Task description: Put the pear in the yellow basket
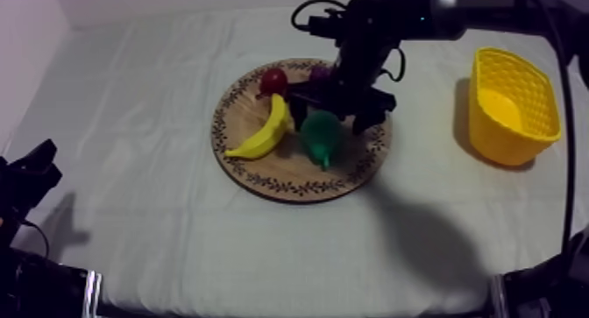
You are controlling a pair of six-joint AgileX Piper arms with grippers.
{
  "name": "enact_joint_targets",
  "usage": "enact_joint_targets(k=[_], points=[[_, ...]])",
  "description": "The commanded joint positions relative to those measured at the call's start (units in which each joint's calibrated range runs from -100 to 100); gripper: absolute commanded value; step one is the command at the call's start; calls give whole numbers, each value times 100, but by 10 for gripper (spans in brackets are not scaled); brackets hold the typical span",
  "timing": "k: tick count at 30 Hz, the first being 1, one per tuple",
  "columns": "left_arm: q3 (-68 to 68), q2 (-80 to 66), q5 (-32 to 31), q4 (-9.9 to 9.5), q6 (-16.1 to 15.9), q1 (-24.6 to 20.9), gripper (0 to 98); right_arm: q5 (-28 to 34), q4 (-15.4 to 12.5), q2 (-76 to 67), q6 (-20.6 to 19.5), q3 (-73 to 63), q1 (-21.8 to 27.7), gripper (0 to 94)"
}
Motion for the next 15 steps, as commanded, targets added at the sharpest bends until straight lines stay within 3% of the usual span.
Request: enact_joint_targets(k=[1,15], points=[[3,0,-1,1,2,-1,1,13,-24,87,7,-19,-2,916],[3,0,-1,1,2,-1,1,-86,-10,510,10,-283,-60,840]])
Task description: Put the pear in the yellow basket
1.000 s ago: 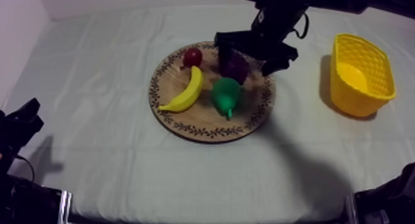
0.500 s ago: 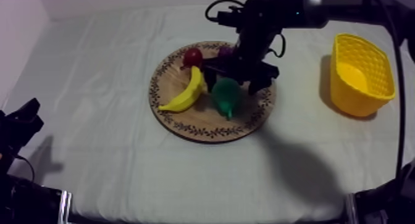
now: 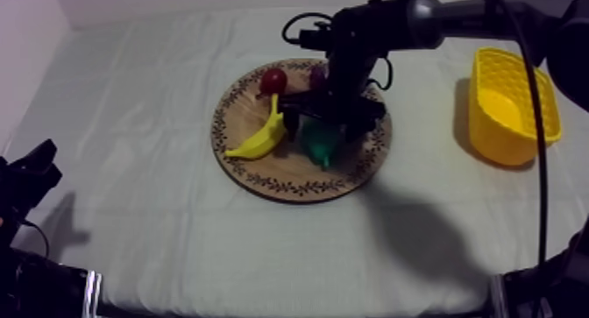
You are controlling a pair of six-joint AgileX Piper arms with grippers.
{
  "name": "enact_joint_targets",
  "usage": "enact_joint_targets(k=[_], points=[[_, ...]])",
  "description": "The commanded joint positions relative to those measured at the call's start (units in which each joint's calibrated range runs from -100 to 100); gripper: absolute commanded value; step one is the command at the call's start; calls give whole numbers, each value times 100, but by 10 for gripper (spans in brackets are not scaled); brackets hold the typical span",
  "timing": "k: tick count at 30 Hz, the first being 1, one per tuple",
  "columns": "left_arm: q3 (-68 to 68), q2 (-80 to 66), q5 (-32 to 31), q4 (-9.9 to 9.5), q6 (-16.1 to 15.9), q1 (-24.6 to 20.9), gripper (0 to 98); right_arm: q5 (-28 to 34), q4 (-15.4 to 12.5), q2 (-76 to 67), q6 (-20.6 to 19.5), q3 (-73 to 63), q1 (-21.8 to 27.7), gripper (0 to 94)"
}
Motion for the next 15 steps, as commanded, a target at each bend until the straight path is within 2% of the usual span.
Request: enact_joint_targets(k=[1,6,15], points=[[3,0,-1,1,2,-1,1,-6,-2,33,12,-33,2,831],[3,0,-1,1,2,-1,1,11,-16,108,45,-129,29,754],[3,0,-1,1,2,-1,1,17,49,112,52,-210,-38,465]])
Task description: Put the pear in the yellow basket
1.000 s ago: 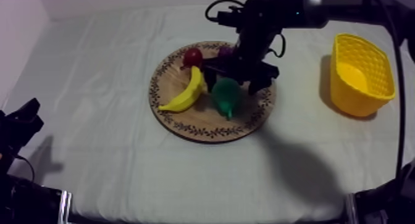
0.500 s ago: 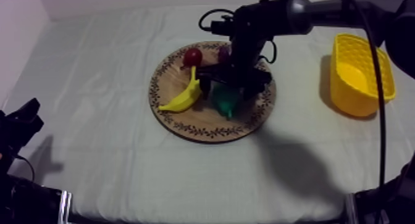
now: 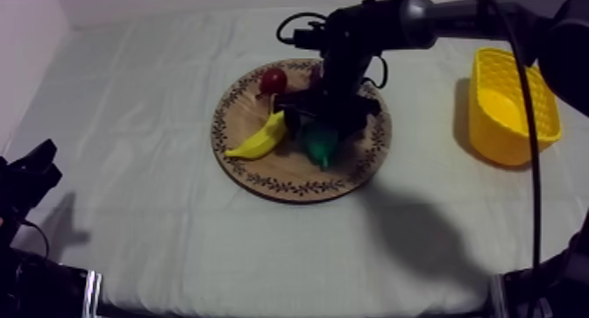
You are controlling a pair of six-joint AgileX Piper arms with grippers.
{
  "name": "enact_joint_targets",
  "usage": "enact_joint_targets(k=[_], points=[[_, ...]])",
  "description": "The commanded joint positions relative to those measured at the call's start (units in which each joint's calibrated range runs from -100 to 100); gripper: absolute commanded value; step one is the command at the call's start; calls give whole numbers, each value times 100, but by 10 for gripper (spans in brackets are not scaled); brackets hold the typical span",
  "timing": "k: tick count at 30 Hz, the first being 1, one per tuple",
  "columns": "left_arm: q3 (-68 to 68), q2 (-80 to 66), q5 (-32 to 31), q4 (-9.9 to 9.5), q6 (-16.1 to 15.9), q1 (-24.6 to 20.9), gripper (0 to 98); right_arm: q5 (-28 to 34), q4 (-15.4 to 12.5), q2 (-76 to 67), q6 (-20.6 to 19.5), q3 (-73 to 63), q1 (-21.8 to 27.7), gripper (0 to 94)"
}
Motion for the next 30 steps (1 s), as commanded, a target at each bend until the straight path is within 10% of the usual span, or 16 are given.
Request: enact_joint_targets(k=[1,18,30], points=[[3,0,-1,1,2,-1,1,5,19,-12,-3,-2,-15,438],[3,0,-1,1,2,-1,1,718,82,-1948,299,639,92,329],[3,0,-1,1,2,-1,1,1164,364,-4199,441,1122,1189,358]])
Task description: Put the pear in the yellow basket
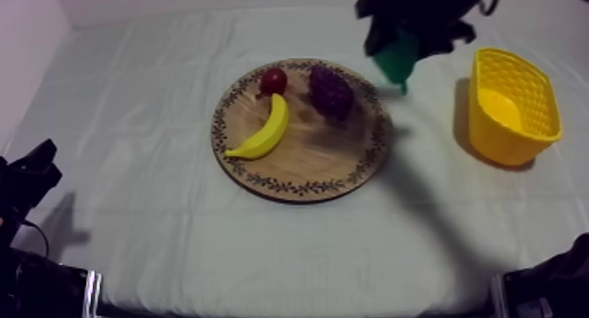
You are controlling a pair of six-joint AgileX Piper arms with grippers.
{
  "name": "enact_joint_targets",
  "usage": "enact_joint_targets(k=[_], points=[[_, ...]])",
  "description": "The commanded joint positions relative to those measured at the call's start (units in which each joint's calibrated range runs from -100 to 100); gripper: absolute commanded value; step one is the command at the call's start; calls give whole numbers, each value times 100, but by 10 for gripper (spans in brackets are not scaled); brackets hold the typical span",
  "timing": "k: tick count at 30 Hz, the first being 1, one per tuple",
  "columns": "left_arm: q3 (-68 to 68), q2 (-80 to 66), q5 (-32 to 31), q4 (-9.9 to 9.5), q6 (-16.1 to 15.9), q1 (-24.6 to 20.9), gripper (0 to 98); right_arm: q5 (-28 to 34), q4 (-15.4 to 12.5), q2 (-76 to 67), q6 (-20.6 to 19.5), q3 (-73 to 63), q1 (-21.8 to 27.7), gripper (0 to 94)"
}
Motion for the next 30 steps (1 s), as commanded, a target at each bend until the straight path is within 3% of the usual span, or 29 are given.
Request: enact_joint_targets(k=[1,12,24,30], points=[[3,0,-1,1,2,-1,1,-45,1,-610,52,128,462,364],[3,0,-1,1,2,-1,1,-182,40,-1531,484,869,1948,385],[3,0,-1,1,2,-1,1,-828,286,-1345,512,1563,2585,414],[3,0,-1,1,2,-1,1,-1074,373,-1067,439,1736,2665,605]])
